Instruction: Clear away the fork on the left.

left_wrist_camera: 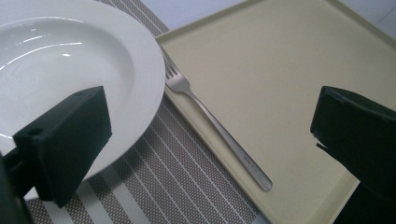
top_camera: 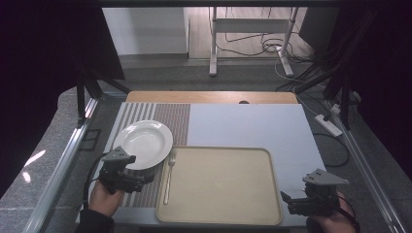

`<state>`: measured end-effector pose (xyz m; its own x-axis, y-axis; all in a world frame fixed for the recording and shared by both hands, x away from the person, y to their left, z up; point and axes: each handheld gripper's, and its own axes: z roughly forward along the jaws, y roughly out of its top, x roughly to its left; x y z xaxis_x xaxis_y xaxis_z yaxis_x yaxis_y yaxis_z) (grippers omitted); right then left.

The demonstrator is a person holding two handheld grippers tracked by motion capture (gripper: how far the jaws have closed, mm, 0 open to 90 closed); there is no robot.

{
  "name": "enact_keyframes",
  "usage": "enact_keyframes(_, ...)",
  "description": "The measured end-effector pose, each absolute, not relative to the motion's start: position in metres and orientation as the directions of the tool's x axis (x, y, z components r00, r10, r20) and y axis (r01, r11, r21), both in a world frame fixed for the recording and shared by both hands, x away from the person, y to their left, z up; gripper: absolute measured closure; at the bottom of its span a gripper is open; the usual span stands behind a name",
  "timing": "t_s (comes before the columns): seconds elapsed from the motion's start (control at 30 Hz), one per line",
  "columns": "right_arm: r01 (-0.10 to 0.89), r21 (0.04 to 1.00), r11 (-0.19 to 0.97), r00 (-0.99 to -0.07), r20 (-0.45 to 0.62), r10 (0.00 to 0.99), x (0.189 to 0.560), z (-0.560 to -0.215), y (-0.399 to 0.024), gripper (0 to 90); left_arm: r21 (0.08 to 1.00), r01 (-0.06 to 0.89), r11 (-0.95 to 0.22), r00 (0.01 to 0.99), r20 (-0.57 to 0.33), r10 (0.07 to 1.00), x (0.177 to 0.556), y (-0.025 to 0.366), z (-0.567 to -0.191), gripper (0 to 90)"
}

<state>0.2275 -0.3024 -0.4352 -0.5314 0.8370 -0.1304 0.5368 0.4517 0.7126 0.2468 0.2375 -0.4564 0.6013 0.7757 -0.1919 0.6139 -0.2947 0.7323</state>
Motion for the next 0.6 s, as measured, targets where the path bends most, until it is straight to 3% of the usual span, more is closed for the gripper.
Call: enact_keyframes(0.6, 0.536, 0.707, 0.462, -0.537, -0.137, 0.833, 0.227, -0.435, -0.301, 0.3, 0.723, 0.639, -0.263, 0.572, -0.218, 0.791, 0.232, 0.254, -0.46, 0.0)
